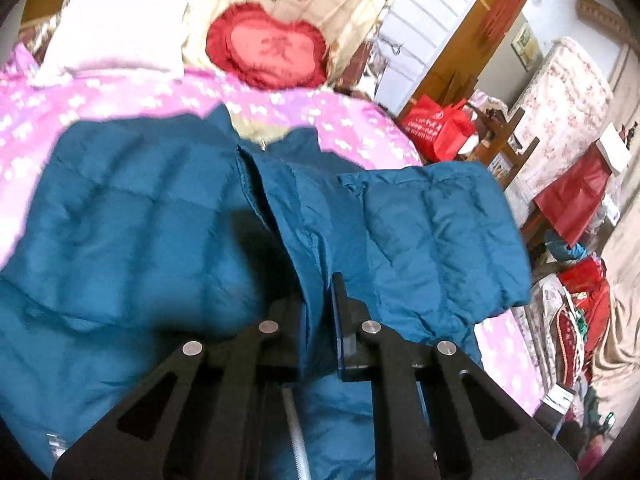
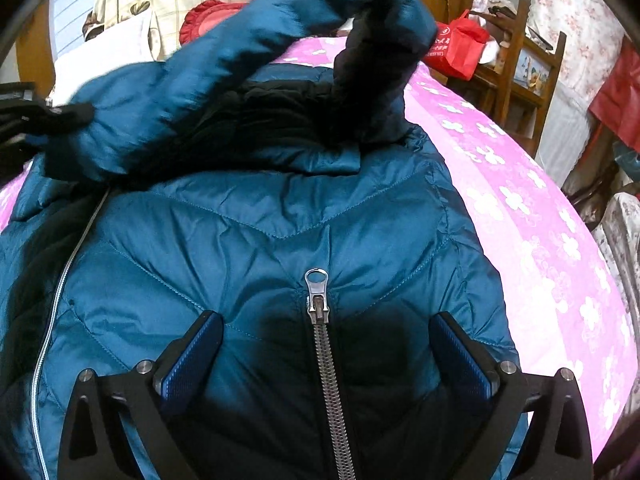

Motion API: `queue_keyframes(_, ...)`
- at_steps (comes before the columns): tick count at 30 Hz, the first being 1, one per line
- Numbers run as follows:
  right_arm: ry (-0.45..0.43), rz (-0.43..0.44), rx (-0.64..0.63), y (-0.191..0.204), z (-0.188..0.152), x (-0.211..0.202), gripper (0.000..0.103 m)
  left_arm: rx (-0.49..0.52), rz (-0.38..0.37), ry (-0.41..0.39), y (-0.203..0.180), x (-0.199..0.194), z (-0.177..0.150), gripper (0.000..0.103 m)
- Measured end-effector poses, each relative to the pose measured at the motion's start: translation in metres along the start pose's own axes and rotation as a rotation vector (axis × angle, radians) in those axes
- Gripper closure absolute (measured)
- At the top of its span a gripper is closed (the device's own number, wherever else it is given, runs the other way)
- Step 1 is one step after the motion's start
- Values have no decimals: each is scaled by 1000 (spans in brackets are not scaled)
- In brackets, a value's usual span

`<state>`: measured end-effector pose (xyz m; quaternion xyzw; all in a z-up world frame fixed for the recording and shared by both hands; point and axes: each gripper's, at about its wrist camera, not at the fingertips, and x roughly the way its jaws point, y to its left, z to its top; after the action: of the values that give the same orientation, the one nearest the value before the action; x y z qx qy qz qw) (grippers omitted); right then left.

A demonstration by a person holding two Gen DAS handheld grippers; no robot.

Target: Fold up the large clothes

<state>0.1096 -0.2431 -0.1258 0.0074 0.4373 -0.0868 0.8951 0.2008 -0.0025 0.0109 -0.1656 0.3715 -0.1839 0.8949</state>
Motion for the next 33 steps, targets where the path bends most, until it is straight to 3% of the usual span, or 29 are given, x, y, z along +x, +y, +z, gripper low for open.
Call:
queue_keyframes(6,0,1,1,1,-1,0,0,93,82,-37,25,-33,9,96)
queue_keyframes(11,0,6,4,-1,0,0,0,28,161,-57,85,-54,11,97)
queue_keyframes(14,0,2,1,0,0,1,0,-32,186,-19,121,-51,7,96)
queue_keyframes(18,0,1,0,0,0,1,0,-49,242,22,134,-42,-1,84)
queue_keyframes(20,1,4,2,0,0,1,0,-62,252,-31,132,-53,-1,78)
queue_keyframes(22,6,14,9,-2,-1,1,0,-70,317,-138,124,-72,3,53)
queue_keyframes(24,14,29,19,-5,0,2,0,-69,341,-218,110,-83,6,38)
queue_keyframes(26,20,36,23,-7,0,3,0,-25,351,-242,93,-80,9,36)
queue_keyframes(28,22,36,23,-7,1,3,0,62,362,-179,74,-51,9,36)
queue_keyframes(30,21,36,22,-7,1,3,0,82,360,-84,75,-19,6,37)
queue_keyframes(33,19,43,21,-7,1,3,0,62,503,9,96,22,-7,37)
